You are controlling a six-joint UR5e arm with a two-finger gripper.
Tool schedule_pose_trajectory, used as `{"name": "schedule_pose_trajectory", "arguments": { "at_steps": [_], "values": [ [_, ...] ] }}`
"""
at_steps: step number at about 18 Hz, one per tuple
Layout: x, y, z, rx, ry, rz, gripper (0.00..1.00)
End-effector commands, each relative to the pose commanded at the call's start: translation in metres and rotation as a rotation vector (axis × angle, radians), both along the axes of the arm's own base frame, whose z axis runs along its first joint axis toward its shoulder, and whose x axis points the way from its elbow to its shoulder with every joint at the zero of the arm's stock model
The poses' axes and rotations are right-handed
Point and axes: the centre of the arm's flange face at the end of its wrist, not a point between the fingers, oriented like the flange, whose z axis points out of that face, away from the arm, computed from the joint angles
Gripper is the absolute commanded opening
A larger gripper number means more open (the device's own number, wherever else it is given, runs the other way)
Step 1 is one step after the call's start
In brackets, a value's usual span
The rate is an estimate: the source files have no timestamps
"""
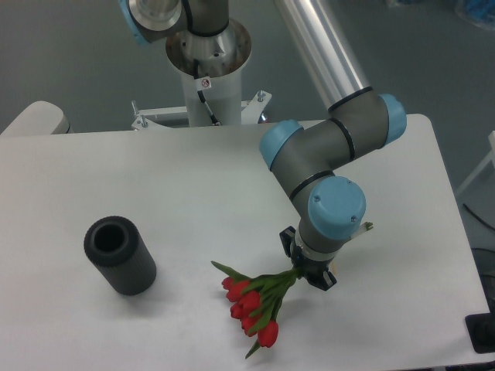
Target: Insert the flowers into the vase
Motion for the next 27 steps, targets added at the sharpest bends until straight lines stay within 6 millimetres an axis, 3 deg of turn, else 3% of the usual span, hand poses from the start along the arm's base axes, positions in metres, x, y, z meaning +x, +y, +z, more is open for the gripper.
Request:
{"name": "schedule_pose_trajectory", "arguments": {
  "at_steps": [7, 12, 16, 22, 27],
  "values": [
    [-0.001, -0.001, -0.001, 0.036, -0.028, 0.011, 0.0],
    [0.013, 0.003, 0.016, 0.163, -0.111, 0.035, 0.0],
    [0.032, 0.006, 0.036, 0.246, -0.17, 0.081, 0.0],
    [0.059, 0.023, 0.082, 0.488, -0.36, 0.165, 0.0],
    [0.072, 0.031, 0.103, 0.649, -0.508, 0.172, 0.0]
  ]
}}
